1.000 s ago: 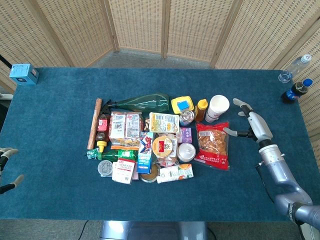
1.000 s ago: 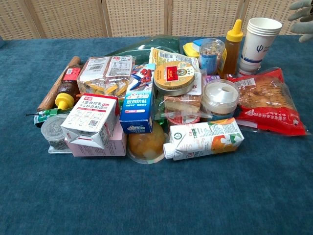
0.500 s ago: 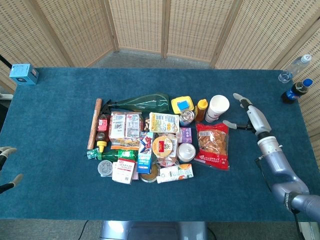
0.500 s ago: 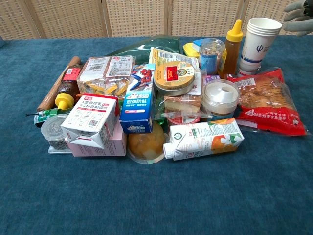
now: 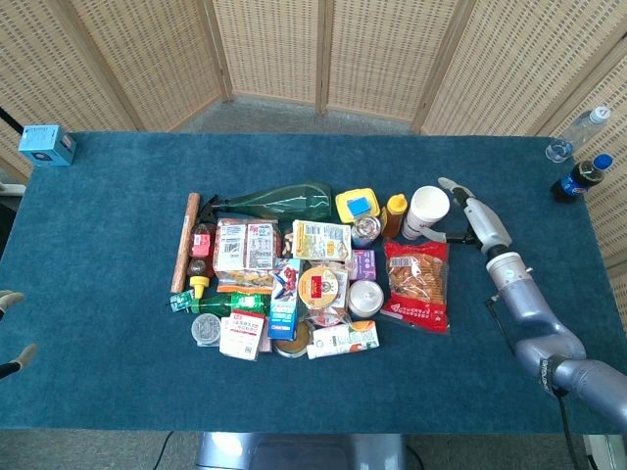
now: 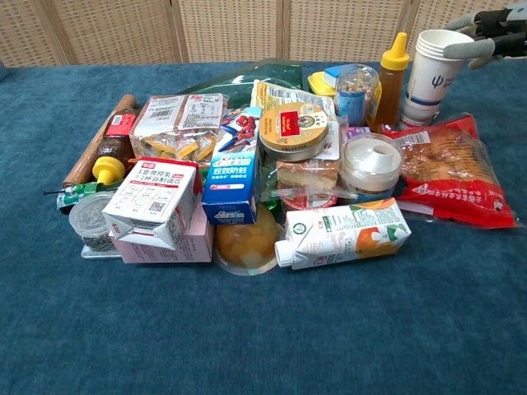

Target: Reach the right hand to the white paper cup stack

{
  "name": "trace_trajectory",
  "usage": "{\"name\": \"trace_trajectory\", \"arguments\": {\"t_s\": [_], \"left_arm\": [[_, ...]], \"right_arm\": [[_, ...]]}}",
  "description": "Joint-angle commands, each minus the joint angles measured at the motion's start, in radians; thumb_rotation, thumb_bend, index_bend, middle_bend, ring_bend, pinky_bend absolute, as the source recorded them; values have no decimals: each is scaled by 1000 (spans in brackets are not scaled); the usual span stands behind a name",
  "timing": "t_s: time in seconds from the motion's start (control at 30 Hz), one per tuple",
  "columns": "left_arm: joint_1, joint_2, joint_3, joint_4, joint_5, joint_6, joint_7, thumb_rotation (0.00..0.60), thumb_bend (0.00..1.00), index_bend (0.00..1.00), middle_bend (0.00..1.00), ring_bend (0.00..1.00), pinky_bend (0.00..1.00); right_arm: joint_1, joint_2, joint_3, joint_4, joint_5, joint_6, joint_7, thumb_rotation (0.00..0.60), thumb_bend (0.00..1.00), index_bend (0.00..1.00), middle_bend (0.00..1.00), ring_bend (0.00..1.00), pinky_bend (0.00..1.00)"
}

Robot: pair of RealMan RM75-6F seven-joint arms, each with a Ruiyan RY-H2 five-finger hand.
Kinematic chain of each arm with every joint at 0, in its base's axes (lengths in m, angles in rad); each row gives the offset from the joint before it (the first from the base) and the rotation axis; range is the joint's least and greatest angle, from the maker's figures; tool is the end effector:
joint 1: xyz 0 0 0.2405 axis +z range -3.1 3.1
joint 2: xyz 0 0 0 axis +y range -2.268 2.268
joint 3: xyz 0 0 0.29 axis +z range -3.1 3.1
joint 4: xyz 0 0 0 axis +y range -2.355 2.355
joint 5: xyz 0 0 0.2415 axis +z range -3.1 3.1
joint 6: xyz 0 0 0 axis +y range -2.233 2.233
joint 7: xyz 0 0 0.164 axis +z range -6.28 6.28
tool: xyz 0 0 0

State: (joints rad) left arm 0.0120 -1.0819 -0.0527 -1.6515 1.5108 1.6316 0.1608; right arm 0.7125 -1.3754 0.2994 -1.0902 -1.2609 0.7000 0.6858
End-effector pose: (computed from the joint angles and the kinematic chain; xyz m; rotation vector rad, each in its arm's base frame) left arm -0.3548 0.1711 0.1760 -1.3048 -0.7302 -0.8014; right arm -0.2789 -0.4890 0.0734 1.3624 -1.5105 1.1953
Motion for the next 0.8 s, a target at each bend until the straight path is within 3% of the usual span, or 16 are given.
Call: {"name": "trace_trajectory", "arguments": {"t_s": [0.03,0.13,0.2,0.27,0.33,0.4,0.47,0.53,0.63,0.8], "left_arm": [[3,1,0,2,-1,3,-2,600,0,274,306,246,0],[8,2,0,4,-3,10,-7,600,0,275,306,246,0],[13,2,0,6,-5,14,-11,600,0,274,306,245,0],[16,2,1,9,-7,16,-14,600,0,274,306,245,0],[19,0,1,11,-10,18,-18,600,0,274,305,245,0],[22,-2,0,15,-13,20,-23,600,0,273,305,244,0],[24,-2,0,18,-14,21,-25,600,0,273,301,233,0],[25,-1,0,21,-15,21,-28,600,0,273,295,223,0],[24,-1,-2,24,-17,18,-30,600,0,272,290,220,0],[16,-5,-4,27,-16,4,-30,600,0,271,287,217,0]], "right_arm": [[16,-13,1,19,7,-21,-1,361,16,0,0,0,168],[34,-26,6,39,22,-48,1,362,17,0,0,0,184],[44,-38,16,52,40,-64,12,365,16,0,29,35,246],[51,-52,23,70,57,-73,8,383,16,0,204,203,389],[51,-69,35,81,79,-66,11,432,15,64,404,437,559],[46,-85,44,93,97,-54,12,526,15,261,599,681,736],[41,-98,45,110,109,-42,0,580,21,415,715,828,839],[26,-108,52,117,124,-20,0,600,30,500,780,933,901],[-4,-105,62,106,135,20,15,600,32,545,814,984,929],[-72,-64,68,47,129,107,35,600,34,558,821,990,930]]}}
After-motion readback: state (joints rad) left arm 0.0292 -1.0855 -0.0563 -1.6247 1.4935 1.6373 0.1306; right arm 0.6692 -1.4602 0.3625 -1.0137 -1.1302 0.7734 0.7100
